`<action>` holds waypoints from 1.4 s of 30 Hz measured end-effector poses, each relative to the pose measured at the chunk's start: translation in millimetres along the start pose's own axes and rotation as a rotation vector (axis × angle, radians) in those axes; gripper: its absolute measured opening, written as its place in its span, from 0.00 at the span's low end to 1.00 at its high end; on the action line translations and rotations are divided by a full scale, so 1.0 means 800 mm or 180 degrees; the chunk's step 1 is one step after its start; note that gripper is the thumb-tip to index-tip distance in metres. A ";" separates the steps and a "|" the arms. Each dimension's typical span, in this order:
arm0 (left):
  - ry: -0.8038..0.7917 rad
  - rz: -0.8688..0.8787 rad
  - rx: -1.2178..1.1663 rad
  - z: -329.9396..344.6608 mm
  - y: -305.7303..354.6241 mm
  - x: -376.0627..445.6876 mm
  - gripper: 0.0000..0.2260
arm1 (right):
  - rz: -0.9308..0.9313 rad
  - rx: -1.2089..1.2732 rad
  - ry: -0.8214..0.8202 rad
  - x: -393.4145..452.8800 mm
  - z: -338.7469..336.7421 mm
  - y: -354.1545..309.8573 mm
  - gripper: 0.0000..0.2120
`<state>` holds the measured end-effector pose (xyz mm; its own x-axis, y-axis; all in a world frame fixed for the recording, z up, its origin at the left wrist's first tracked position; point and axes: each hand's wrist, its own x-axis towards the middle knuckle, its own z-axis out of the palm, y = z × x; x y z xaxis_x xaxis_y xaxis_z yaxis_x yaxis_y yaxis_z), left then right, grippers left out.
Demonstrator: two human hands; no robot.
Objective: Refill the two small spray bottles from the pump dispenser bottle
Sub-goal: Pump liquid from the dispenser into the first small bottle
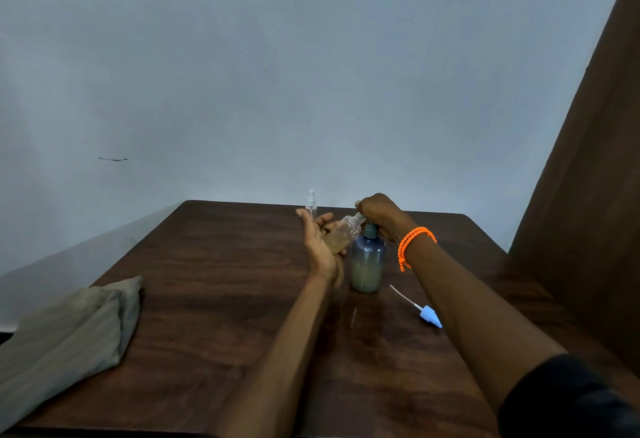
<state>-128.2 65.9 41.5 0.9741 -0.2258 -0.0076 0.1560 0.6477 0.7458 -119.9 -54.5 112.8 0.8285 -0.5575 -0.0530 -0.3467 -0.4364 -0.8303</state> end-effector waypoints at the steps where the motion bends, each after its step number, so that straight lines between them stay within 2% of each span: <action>1: -0.0004 -0.0003 -0.0003 0.000 -0.001 -0.001 0.36 | -0.0008 -0.0023 0.0017 -0.003 -0.001 0.001 0.10; 6: 0.0014 -0.0007 -0.0098 0.011 -0.001 -0.003 0.35 | -0.0074 -0.0275 -0.0032 -0.019 -0.022 -0.015 0.15; 11: -0.0008 0.0022 -0.0051 0.000 -0.007 0.002 0.37 | -0.0097 -0.0383 -0.0043 -0.015 -0.009 -0.005 0.13; 15: -0.0030 -0.0025 -0.0056 0.005 0.001 -0.003 0.35 | -0.0114 -0.0539 -0.0084 -0.022 -0.020 -0.019 0.15; 21: -0.0029 0.0023 0.0068 -0.002 0.001 0.004 0.35 | -0.0055 -0.0134 -0.0017 -0.012 -0.005 -0.009 0.15; 29: -0.0069 -0.0046 0.0082 0.006 0.005 -0.002 0.35 | -0.0053 -0.0250 -0.0115 -0.028 -0.023 -0.023 0.16; 33: -0.0031 -0.0031 0.0086 0.001 0.002 0.004 0.35 | -0.0050 0.0052 -0.0087 -0.019 -0.007 -0.010 0.13; 42: -0.0061 -0.0047 0.0004 0.003 0.002 0.004 0.36 | -0.0145 -0.0491 0.0053 -0.018 -0.014 -0.022 0.17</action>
<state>-125.1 64.0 44.2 0.9684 -0.2493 -0.0060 0.1702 0.6432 0.7466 -130.2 -46.5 134.3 0.8380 -0.5457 -0.0069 -0.3734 -0.5640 -0.7365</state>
